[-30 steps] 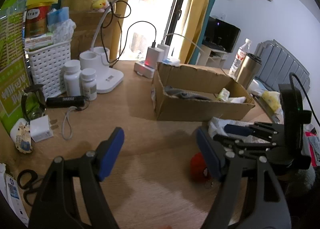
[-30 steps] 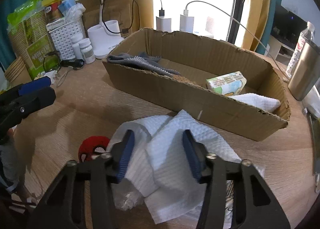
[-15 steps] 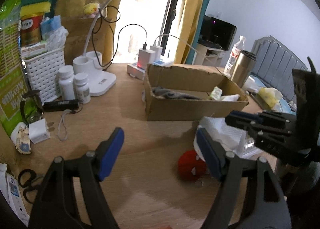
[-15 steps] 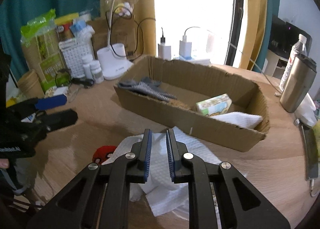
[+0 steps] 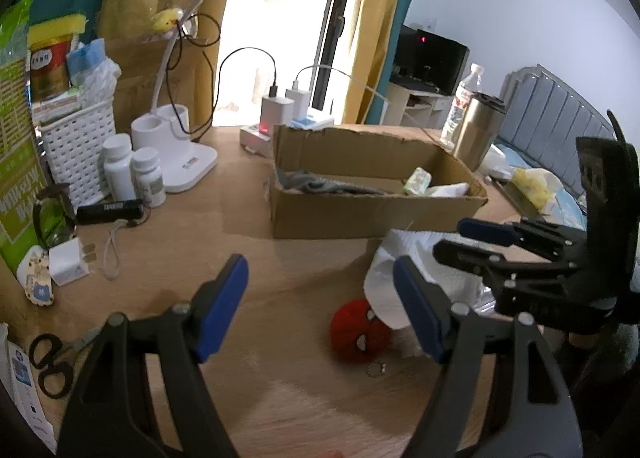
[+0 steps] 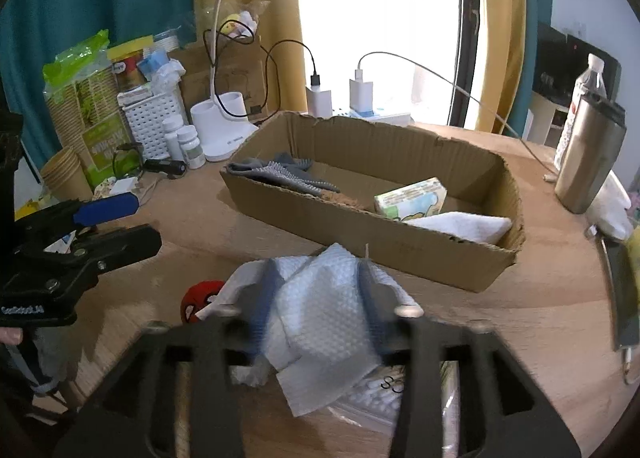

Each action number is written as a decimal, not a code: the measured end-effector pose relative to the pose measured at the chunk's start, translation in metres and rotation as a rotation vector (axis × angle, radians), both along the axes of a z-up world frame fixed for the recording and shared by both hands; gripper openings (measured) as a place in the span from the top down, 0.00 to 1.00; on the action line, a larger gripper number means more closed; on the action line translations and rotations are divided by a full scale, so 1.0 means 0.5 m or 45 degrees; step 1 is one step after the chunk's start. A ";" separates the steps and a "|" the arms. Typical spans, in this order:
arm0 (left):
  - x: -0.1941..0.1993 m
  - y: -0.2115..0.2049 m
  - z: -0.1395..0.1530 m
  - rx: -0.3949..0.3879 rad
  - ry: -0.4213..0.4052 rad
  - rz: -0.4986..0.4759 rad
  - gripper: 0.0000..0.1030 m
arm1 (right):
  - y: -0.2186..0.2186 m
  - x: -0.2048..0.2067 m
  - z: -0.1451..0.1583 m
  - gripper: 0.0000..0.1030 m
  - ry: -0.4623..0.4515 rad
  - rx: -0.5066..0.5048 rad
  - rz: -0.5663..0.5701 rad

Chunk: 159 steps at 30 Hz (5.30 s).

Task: Organize soft objects
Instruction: 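Grasp the white paper towel with the right gripper and lift it, then grasp the bubble-wrap bag with the left gripper while the right gripper holds the paper towel, then carry the bubble wrap with the left gripper while the right gripper carries the towel to the box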

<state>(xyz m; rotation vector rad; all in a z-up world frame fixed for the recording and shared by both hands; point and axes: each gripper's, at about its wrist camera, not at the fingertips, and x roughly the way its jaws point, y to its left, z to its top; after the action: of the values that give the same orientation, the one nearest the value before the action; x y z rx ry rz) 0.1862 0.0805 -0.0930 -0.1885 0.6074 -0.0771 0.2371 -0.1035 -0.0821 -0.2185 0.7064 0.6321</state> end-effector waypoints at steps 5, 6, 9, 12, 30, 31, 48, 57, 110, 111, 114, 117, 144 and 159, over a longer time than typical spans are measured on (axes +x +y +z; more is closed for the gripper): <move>0.009 0.008 -0.011 -0.007 0.018 0.007 0.26 | 0.015 0.019 -0.020 0.42 0.027 -0.022 -0.002; 0.011 0.009 -0.012 -0.008 0.021 0.009 0.26 | 0.018 0.025 -0.025 0.40 0.038 -0.028 -0.007; 0.020 0.019 -0.019 -0.015 0.030 0.015 0.26 | 0.024 0.044 -0.041 0.39 0.067 -0.043 -0.028; 0.029 0.027 -0.028 -0.025 0.041 0.015 0.26 | 0.033 0.057 -0.059 0.39 0.100 -0.062 -0.026; 0.042 0.027 -0.039 -0.033 0.053 -0.007 0.26 | 0.048 0.054 -0.075 0.97 0.082 -0.086 0.052; 0.040 0.024 -0.036 -0.032 0.050 -0.009 0.26 | 0.045 0.052 -0.069 0.97 0.073 -0.079 0.053; -0.001 -0.044 -0.019 0.004 0.035 -0.048 0.26 | -0.071 -0.017 0.050 0.97 -0.109 0.030 -0.029; 0.000 -0.104 -0.036 0.040 0.071 -0.115 0.26 | -0.162 -0.049 0.062 0.97 -0.134 0.081 -0.123; 0.068 -0.205 -0.094 0.280 0.190 -0.295 0.44 | -0.283 0.017 -0.041 0.92 0.094 0.246 -0.216; 0.070 -0.203 -0.097 0.279 0.200 -0.294 0.44 | -0.287 0.018 -0.040 0.92 0.092 0.244 -0.222; 0.071 -0.202 -0.102 0.281 0.201 -0.290 0.48 | -0.299 0.021 -0.041 0.92 0.092 0.245 -0.241; 0.074 -0.203 -0.101 0.269 0.202 -0.292 0.56 | -0.304 0.019 -0.042 0.92 0.090 0.244 -0.249; 0.038 -0.132 0.005 0.077 0.024 -0.286 0.61 | -0.262 -0.007 0.082 0.92 -0.094 0.223 -0.205; 0.040 -0.071 0.038 -0.019 -0.055 -0.245 0.61 | -0.188 0.001 0.135 0.92 -0.151 0.182 -0.146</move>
<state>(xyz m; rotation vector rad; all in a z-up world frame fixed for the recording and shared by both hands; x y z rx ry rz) 0.2063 0.0450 -0.0738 -0.1423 0.5805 -0.2713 0.2376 -0.1977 -0.0146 -0.0818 0.5527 0.5523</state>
